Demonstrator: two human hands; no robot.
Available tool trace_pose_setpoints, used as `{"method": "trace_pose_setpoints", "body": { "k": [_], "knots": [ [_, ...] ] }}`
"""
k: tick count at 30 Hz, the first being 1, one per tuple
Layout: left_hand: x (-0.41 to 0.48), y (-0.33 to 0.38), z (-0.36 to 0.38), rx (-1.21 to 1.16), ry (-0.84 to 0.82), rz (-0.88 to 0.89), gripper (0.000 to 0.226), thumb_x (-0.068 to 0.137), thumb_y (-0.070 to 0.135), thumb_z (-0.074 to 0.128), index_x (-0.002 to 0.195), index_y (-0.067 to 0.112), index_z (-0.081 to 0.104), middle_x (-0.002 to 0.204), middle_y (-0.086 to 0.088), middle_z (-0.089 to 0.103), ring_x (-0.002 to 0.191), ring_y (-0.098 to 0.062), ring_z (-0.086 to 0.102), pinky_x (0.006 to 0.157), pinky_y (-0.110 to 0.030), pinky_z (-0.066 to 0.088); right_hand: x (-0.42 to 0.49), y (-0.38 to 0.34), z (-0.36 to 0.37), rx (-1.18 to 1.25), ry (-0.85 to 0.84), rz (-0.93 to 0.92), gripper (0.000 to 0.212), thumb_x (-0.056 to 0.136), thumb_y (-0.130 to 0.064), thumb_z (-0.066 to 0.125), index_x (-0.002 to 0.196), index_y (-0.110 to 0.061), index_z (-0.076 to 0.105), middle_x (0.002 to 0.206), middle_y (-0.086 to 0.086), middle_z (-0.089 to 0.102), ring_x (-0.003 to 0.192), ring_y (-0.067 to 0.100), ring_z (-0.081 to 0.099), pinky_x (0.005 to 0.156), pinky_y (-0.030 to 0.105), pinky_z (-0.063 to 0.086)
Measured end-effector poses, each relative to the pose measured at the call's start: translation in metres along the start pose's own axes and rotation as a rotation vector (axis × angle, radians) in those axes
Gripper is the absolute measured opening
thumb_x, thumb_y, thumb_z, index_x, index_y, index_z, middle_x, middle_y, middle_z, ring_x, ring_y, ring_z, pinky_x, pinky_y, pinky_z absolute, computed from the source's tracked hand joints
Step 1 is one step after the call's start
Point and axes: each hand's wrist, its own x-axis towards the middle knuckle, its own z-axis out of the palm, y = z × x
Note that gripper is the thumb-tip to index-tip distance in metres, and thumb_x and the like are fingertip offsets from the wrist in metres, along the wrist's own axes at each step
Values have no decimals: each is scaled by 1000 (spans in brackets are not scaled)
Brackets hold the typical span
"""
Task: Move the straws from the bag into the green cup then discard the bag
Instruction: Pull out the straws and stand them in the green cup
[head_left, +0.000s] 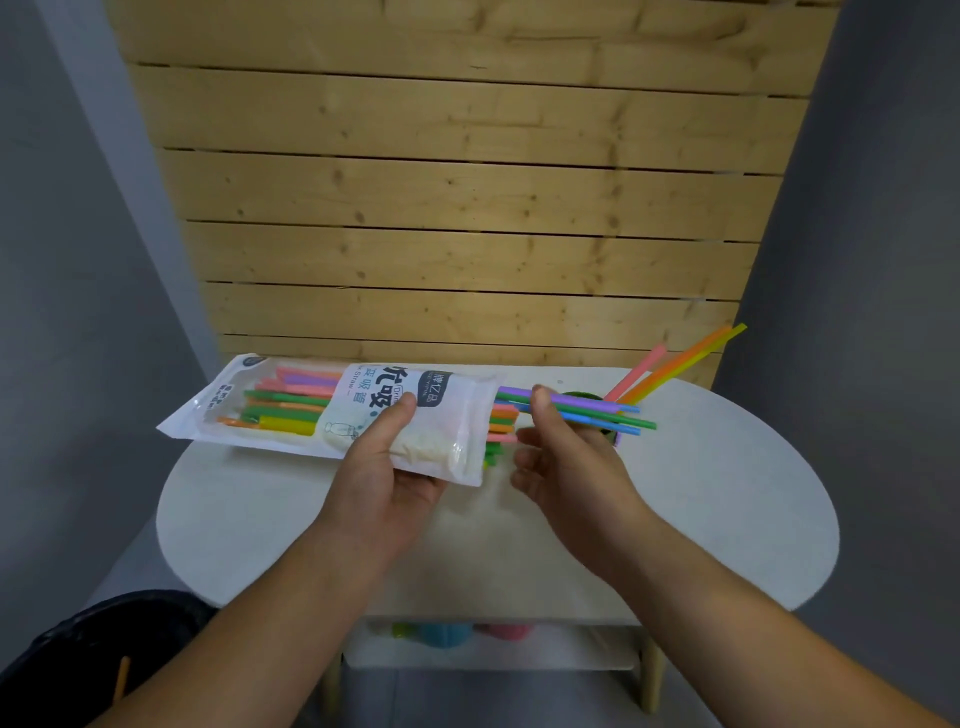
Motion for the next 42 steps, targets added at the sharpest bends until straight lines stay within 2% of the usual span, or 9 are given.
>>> {"method": "trace_pose_setpoints", "body": {
  "k": [2, 5, 11, 15, 18, 23, 30, 36, 42],
  "knots": [
    [-1, -4, -1, 18, 1, 2, 44, 85, 12, 75, 126, 24, 63, 111, -9, 80, 100, -28, 78, 71, -46, 64, 4, -2, 8, 104, 67, -30, 36, 90, -37, 70, 118, -16, 69, 76, 3, 55, 65, 11, 50, 62, 25, 51],
    [0, -4, -2, 11, 30, -6, 40, 86, 12, 73, 124, 22, 64, 110, -9, 80, 99, -28, 78, 69, -46, 65, 8, -7, 8, 214, 146, -55, 24, 91, -25, 71, 108, -10, 72, 66, 0, 60, 58, 7, 58, 62, 22, 55],
    [5, 2, -7, -39, 99, -5, 34, 88, 8, 73, 118, 21, 64, 108, -8, 81, 98, -27, 78, 70, -48, 66, 14, -24, -14, 165, 170, -114, 22, 93, -18, 67, 107, -1, 70, 83, 9, 67, 68, 13, 67, 70, 26, 59],
    [11, 3, -8, -54, 143, 8, 31, 90, 7, 72, 117, 20, 64, 105, -7, 82, 95, -24, 79, 70, -46, 66, 15, -38, -44, 152, 165, -147, 18, 95, -17, 66, 101, -2, 73, 86, 13, 68, 71, 15, 68, 68, 24, 58],
    [14, 0, -8, -51, 169, 10, 27, 90, 6, 73, 112, 20, 66, 101, -5, 82, 92, -21, 79, 67, -43, 66, 13, -47, -66, 164, 174, -152, 17, 95, -17, 65, 98, -3, 73, 80, 10, 71, 69, 15, 68, 64, 23, 57],
    [20, -2, -8, -28, 205, 15, 28, 90, 7, 73, 115, 20, 66, 102, -4, 82, 89, -20, 80, 60, -38, 65, 12, -59, -98, 166, 216, -189, 16, 96, -17, 64, 90, -5, 73, 70, 5, 69, 63, 13, 65, 63, 24, 57],
    [24, -9, -6, -29, 201, 8, 31, 91, 7, 72, 119, 18, 65, 108, -5, 81, 93, -21, 79, 72, -43, 66, 10, -70, -129, 134, 287, -220, 18, 96, -21, 63, 85, -9, 71, 70, 1, 68, 62, 11, 63, 63, 22, 57],
    [25, -17, -4, -16, 177, -9, 25, 92, 7, 70, 114, 18, 66, 104, -4, 82, 91, -20, 79, 66, -42, 66, 7, -78, -146, 92, 358, -214, 18, 96, -23, 64, 85, -10, 69, 79, 5, 64, 59, 11, 63, 60, 21, 57],
    [26, -16, -4, -5, 171, -7, 28, 92, 8, 71, 118, 18, 66, 110, -4, 81, 96, -21, 79, 73, -42, 66, 4, -81, -151, -63, 395, -270, 19, 97, -23, 62, 85, -10, 68, 78, 8, 63, 56, 10, 61, 57, 21, 57]
  ]
}}
